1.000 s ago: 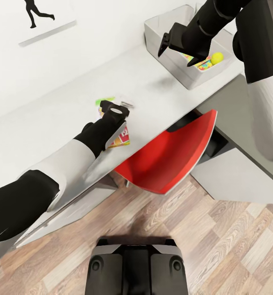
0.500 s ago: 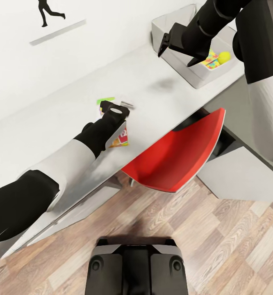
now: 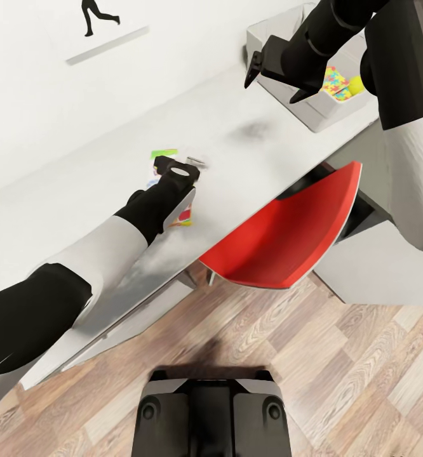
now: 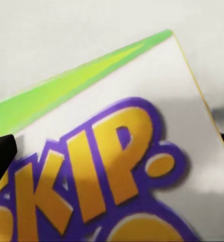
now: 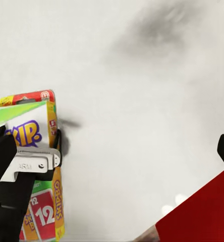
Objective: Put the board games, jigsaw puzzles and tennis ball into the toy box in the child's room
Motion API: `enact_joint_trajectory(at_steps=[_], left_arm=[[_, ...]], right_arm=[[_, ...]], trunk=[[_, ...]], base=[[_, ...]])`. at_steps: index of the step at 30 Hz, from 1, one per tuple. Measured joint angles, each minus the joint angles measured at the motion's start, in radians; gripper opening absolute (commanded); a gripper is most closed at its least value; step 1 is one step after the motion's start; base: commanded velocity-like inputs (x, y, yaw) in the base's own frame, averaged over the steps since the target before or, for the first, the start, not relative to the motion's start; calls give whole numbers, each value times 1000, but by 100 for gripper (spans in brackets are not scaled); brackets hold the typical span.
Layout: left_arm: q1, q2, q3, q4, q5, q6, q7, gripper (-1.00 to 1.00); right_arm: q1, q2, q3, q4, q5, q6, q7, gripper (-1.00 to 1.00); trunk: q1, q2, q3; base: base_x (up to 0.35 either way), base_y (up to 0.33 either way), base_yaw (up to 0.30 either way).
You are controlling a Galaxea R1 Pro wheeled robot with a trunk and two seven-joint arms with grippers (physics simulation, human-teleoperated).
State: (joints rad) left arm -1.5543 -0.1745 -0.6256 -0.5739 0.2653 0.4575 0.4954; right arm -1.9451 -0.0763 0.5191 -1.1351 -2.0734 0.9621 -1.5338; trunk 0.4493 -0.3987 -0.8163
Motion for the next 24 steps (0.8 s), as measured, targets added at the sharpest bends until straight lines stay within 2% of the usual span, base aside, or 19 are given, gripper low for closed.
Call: enact_joint_trajectory(at_steps=[10,15,17,18,24], left_arm=[[0,0,0,0,4,0,7,100],[0,0,2,4,-23,12,15,100],[0,0,1,1,-8,8,13,100],[1,0,2,-11,16,3,11,100],[0,0,21,-43,18,6,12,100]], right_arm=[[0,1,0,-2,-1,0,0,100],[0,1,0,-4,-2,0,0,100],[0,1,0,-4,-2,0,0,100],[0,1,0,-4,-2,0,0,100],[0,1,0,-4,0,0,0,100]], trunk=[[0,0,0],[0,0,0],[0,0,0],[0,0,0],[0,0,0]], base=[[-8,32,0],[0,-141,0],[0,-31,0],[0,-15,0],[0,-4,0]])
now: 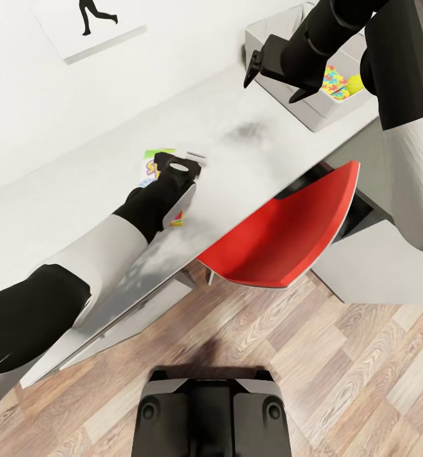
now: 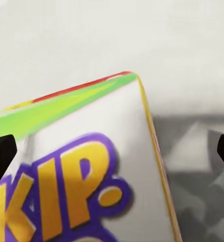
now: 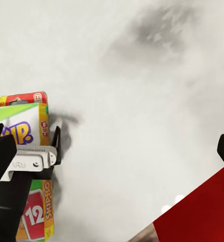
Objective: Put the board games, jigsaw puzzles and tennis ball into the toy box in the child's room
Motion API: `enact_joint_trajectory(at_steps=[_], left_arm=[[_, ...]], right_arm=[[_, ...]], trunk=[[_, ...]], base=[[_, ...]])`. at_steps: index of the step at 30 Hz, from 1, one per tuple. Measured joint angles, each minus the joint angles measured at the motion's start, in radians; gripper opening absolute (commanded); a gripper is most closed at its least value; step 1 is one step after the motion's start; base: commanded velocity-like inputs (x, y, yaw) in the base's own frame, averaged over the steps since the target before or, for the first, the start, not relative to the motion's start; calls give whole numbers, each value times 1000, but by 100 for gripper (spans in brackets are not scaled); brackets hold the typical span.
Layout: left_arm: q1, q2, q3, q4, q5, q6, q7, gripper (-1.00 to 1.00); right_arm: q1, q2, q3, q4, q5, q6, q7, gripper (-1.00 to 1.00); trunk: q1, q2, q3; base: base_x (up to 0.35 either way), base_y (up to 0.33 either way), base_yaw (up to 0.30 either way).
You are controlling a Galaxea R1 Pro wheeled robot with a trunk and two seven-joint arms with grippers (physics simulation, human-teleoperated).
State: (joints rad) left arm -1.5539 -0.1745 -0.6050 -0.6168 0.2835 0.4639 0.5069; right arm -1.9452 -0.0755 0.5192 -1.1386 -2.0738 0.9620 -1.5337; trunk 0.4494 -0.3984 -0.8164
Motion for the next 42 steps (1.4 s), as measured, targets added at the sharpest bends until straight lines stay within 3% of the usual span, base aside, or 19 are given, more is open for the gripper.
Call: enact_joint_trajectory(at_steps=[3,4,9,12,24,29,34,42], left_arm=[[0,0,37,-3,-1,2,0,100],[0,0,76,-4,-2,4,0,100],[-1,0,189,-4,-5,4,0,100],[-1,0,218,1,-7,-1,0,100],[-1,0,231,6,-5,-10,1,100],[-1,0,226,7,-4,-74,2,100],[-1,0,224,8,-5,-85,5,100],[0,0,224,53,-2,-89,103,100]], right_arm=[[0,0,0,0,-1,0,0,100],[0,0,0,0,-1,0,0,100],[0,0,0,-1,-1,0,0,100],[0,0,0,-1,-1,0,0,100],[0,1,0,-2,-1,0,0,100],[0,2,0,-2,-2,0,0,100],[0,2,0,-2,-2,0,0,100],[0,2,0,-1,-1,0,0,100]], trunk=[[0,0,0],[0,0,0],[0,0,0],[0,0,0],[0,0,0],[0,0,0],[0,0,0],[0,0,0]], base=[[0,0,0],[0,0,0],[0,0,0],[0,0,0],[0,0,0],[0,0,0],[0,0,0],[0,0,0]])
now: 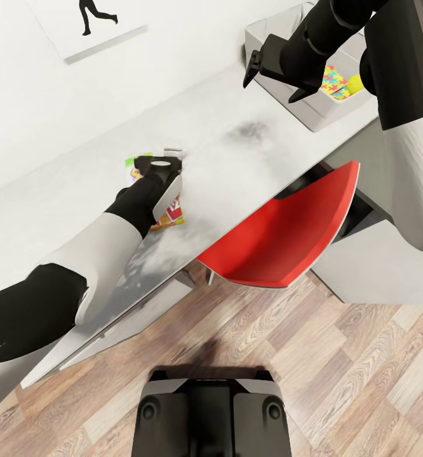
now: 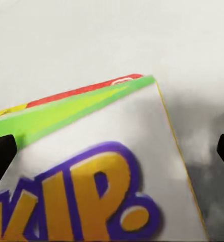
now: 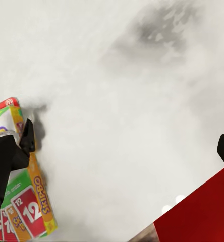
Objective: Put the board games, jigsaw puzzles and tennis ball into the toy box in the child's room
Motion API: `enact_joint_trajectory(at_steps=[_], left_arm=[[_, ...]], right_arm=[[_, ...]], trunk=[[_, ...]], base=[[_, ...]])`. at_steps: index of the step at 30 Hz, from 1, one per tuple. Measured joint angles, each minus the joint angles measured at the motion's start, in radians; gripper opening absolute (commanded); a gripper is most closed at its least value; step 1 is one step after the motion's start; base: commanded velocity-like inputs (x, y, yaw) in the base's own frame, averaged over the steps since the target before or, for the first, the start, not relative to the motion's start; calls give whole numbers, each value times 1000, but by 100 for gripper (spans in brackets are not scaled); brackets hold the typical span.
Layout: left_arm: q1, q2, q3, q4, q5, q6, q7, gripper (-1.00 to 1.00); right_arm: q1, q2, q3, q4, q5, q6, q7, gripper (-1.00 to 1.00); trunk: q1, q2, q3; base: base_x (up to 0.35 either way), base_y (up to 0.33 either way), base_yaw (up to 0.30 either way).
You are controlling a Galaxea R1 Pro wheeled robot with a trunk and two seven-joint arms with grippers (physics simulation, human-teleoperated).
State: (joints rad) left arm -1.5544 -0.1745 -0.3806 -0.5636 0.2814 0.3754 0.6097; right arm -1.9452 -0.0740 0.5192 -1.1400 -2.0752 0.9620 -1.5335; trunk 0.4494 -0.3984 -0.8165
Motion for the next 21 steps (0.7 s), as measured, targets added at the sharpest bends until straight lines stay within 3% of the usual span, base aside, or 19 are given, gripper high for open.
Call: enact_joint_trajectory(at_steps=[21], left_arm=[[0,0,-5,22,-19,13,32,100]], right_arm=[[0,1,0,1,0,0,0,100]], trunk=[[0,0,0]], base=[[0,0,0]])
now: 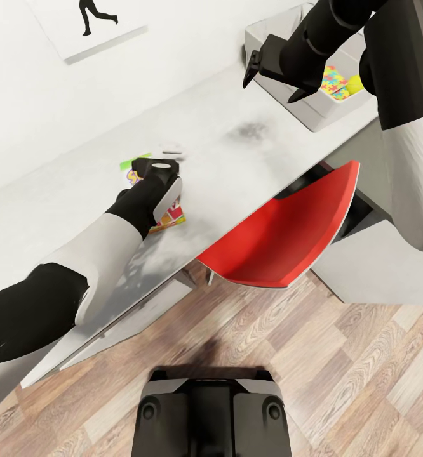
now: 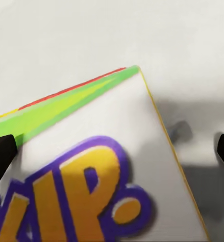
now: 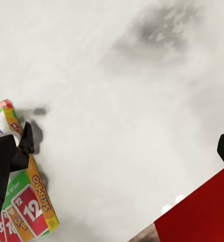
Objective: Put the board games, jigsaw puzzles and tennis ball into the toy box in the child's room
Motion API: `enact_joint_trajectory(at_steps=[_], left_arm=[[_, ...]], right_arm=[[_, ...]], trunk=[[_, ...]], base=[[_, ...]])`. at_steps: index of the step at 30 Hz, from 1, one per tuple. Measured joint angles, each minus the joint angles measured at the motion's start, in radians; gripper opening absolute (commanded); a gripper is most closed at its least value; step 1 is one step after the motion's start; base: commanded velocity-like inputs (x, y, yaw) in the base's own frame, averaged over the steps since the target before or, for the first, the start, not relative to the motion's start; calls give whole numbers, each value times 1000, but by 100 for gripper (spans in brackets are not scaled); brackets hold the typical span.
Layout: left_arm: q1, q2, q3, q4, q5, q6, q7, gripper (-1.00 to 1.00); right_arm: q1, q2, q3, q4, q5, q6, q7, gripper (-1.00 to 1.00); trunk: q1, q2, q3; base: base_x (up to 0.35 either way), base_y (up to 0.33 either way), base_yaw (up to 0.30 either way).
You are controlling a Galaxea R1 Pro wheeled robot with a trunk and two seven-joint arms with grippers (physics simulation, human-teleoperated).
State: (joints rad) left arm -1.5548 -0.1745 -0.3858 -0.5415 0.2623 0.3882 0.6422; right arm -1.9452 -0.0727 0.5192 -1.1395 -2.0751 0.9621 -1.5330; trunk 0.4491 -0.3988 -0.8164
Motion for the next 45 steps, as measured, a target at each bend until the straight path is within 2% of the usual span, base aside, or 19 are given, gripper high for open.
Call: enact_joint_trajectory(at_steps=[10,11,17,26,45], left_arm=[[0,0,0,7,-2,2,3,100],[0,0,1,6,-11,6,6,100],[0,0,1,-2,4,-1,3,100],[0,0,1,11,5,-9,43,100],[0,0,2,11,5,-6,48,100]], right_arm=[[-1,12,0,0,1,0,-1,100],[-1,12,0,0,2,0,-1,100],[-1,13,0,1,2,0,-1,100],[0,14,0,4,2,2,-1,100],[0,15,0,5,2,2,-1,100]], trunk=[[0,0,0],[0,0,0],[0,0,0],[0,0,0],[0,0,0]], base=[[-122,26,0],[-49,13,0],[-13,34,0],[-8,93,0],[-115,120,0]])
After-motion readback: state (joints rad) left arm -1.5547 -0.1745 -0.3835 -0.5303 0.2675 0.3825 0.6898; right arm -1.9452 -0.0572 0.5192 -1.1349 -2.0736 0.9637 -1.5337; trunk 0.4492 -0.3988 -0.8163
